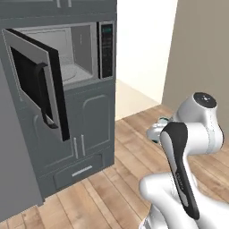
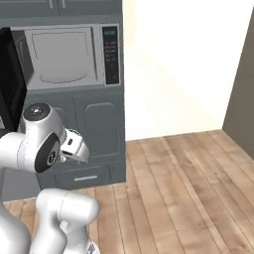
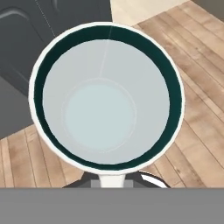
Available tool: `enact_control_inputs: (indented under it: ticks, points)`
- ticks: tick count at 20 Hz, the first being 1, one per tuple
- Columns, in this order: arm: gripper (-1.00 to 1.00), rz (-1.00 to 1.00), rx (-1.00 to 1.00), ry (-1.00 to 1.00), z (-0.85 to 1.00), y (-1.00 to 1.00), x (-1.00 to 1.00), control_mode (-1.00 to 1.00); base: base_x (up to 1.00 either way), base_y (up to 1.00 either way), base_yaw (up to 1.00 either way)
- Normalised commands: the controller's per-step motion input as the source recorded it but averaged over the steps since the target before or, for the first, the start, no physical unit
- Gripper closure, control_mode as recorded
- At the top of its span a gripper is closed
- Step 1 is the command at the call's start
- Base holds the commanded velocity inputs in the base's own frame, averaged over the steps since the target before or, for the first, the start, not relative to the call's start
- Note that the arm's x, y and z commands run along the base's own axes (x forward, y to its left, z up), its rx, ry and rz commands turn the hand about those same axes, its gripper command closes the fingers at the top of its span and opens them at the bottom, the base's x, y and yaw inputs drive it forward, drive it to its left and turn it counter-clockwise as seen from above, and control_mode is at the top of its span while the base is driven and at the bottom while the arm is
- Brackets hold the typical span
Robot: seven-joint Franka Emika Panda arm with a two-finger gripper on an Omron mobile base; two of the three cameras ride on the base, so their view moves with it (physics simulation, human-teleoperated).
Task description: Pick the mug from the counter and place it inside the microwave. Then close the microwave.
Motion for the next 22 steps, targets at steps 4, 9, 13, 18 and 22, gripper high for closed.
enact_control_inputs:
  ticks: [4, 9, 13, 18, 22]
  points:
    - [1.00, 0.00, 0.00, 0.00, 0.00, 0.00, 0.00, 1.00, 0.54, -0.10, 0.24]
    - [1.00, 0.00, 0.00, 0.00, 0.00, 0.00, 0.00, 1.00, 0.55, 0.00, 0.28]
    - [1.00, 0.00, 0.00, 0.00, 0.00, 0.00, 0.00, 1.00, 0.48, 0.00, 0.30]
    - [1.00, 0.00, 0.00, 0.00, 0.00, 0.00, 0.00, 1.00, 0.47, -0.21, 0.21]
    - [1.00, 0.00, 0.00, 0.00, 0.00, 0.00, 0.00, 1.00, 0.46, -0.40, 0.12]
